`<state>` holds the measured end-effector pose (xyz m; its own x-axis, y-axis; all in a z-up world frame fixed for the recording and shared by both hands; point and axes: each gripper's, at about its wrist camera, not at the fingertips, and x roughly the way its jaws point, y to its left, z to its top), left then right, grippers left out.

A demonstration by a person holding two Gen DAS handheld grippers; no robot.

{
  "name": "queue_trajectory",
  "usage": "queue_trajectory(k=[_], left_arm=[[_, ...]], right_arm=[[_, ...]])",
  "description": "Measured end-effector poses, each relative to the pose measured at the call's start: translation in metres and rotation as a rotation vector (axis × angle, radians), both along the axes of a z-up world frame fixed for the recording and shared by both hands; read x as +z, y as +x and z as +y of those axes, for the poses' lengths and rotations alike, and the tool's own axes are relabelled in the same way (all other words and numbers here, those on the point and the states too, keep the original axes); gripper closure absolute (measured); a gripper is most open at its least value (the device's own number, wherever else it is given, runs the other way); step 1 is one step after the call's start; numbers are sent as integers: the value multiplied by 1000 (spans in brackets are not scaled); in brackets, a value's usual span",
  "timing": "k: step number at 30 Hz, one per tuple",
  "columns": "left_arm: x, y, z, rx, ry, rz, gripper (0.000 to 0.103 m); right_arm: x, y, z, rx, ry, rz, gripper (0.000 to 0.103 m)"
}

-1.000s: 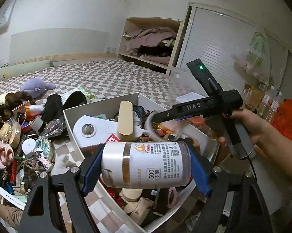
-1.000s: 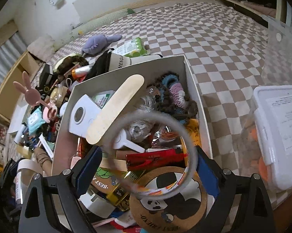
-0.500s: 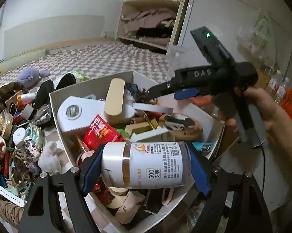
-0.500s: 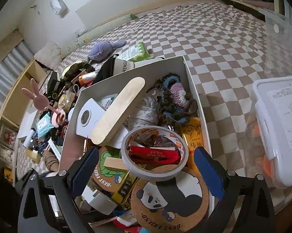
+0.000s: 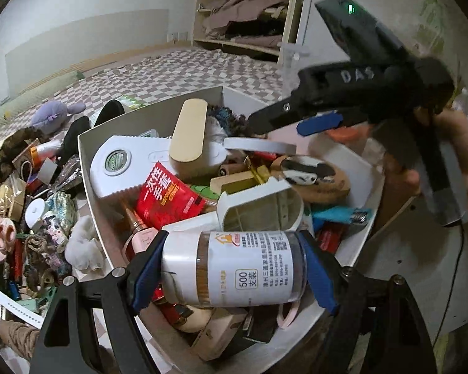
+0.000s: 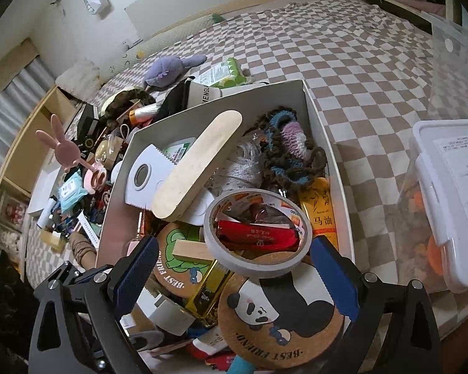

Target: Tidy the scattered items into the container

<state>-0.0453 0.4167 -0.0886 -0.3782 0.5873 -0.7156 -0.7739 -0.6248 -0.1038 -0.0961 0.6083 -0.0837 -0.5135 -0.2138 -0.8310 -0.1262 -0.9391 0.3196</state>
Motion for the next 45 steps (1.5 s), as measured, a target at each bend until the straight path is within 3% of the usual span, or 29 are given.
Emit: queue_trajectory(k=[3, 12, 18, 23, 25, 27, 34, 45], left_arm=[[1, 0, 0, 22, -6, 17, 10], [7, -1, -8, 20, 31, -17, 10], [16, 4, -13, 23, 37, 5, 10], [28, 6, -25, 37, 74, -3, 9], [34, 8, -31, 54, 81, 21, 8], [41, 11, -38, 72, 94, 50, 0], [64, 25, -62, 86, 139, 119, 0], [86, 43, -100, 104, 161, 167, 0]], right_arm=[[2, 1, -3, 5, 6, -1, 5], [9, 3, -11, 23, 5, 12, 5], [13, 4, -18, 26, 20, -1, 5], [30, 10, -25, 24, 39, 18, 5], [42, 15, -29, 22, 52, 38, 5], [53, 20, -34, 17, 62, 65, 5], [82, 40, -55, -3, 105, 181, 0], [95, 82, -90, -79, 192, 303, 0]])
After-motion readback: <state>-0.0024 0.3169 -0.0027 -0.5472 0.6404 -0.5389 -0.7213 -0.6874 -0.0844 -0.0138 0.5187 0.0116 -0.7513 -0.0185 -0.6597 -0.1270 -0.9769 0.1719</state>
